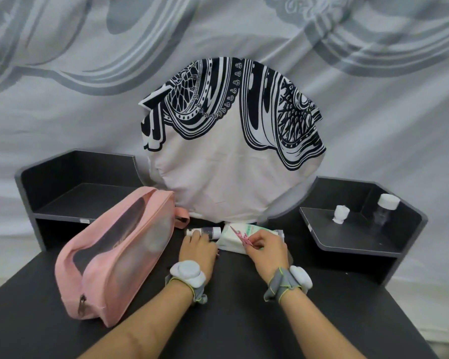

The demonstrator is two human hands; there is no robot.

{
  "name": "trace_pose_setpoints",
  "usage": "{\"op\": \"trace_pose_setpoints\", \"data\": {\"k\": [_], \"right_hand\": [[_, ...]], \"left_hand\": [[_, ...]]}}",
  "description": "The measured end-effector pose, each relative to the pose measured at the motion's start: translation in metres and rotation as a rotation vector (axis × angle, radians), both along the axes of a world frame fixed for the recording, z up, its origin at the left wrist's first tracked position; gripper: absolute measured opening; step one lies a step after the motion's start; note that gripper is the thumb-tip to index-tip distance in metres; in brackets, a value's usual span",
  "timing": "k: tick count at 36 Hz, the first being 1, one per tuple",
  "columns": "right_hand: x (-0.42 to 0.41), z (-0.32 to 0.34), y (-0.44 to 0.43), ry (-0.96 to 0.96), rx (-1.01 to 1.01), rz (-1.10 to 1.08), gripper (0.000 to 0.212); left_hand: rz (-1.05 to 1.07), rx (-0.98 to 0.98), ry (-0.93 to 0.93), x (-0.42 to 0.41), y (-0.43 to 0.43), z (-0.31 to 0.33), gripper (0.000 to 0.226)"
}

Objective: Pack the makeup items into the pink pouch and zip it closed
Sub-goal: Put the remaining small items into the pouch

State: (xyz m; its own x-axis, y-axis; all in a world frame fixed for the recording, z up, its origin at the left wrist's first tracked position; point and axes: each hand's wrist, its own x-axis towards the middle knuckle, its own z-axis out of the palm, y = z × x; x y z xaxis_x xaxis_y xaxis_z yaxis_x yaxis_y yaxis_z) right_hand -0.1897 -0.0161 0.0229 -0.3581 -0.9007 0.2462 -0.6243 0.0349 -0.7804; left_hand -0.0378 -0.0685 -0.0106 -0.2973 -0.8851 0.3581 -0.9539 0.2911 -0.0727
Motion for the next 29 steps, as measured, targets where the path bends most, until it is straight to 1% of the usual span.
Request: {"op": "trace_pose_setpoints", "data": {"k": [2,4,5,6,8,11,13,15,16,18,20,23,25,26,29], "right_hand": [[-0.002,-0.001,0.002,-0.002,0.003,0.001,0.004],[-0.004,-0.001,0.003,-0.009,0.001,0.009,0.004],[-0.005,-0.001,0.004,-0.011,0.001,0.013,0.004],[-0.005,-0.001,0.003,-0.022,-0.005,0.017,0.004],[-0.003,0.0,0.002,-0.039,-0.022,0.026,0.005],[0.006,0.005,-0.001,-0.104,-0.058,0.069,0.006],[0.014,0.008,-0.002,-0.14,-0.084,0.098,0.012],[0.02,0.01,-0.001,-0.165,-0.112,0.121,0.017],[0.026,0.013,0.0,-0.181,-0.13,0.134,0.02],[0.036,0.016,0.001,-0.194,-0.152,0.144,0.023],[0.047,0.021,0.002,-0.199,-0.166,0.154,0.021],[0.061,0.028,0.002,-0.2,-0.184,0.184,0.017],[0.072,0.034,0.004,-0.207,-0.198,0.194,0.019],[0.075,0.036,0.004,-0.221,-0.204,0.192,0.019],[0.083,0.046,0.009,-0.264,-0.233,0.196,0.017]], "left_hand": [[0.015,0.042,0.007,-0.002,0.001,0.001,0.027],[0.044,0.061,-0.017,0.001,0.009,0.01,0.017],[0.055,0.064,0.022,0.001,0.012,0.015,0.01],[0.076,0.056,0.054,0.002,0.014,0.021,0.011],[0.095,-0.014,0.076,0.007,0.017,0.035,0.006],[0.15,-0.146,0.104,0.018,0.02,0.067,0.016],[0.193,-0.225,0.141,0.028,0.026,0.095,0.013],[0.209,-0.252,0.191,0.04,0.032,0.118,0.008],[0.247,-0.259,0.22,0.05,0.035,0.128,0.014],[0.313,-0.202,0.253,0.066,0.041,0.142,0.028],[0.314,-0.052,0.309,0.083,0.044,0.148,0.034],[0.129,0.147,0.347,0.095,0.049,0.138,0.027],[0.109,0.273,0.384,0.097,0.06,0.131,0.024],[0.123,0.29,0.393,0.095,0.064,0.127,0.023],[0.2,0.242,0.429,0.094,0.069,0.117,0.028]]}}
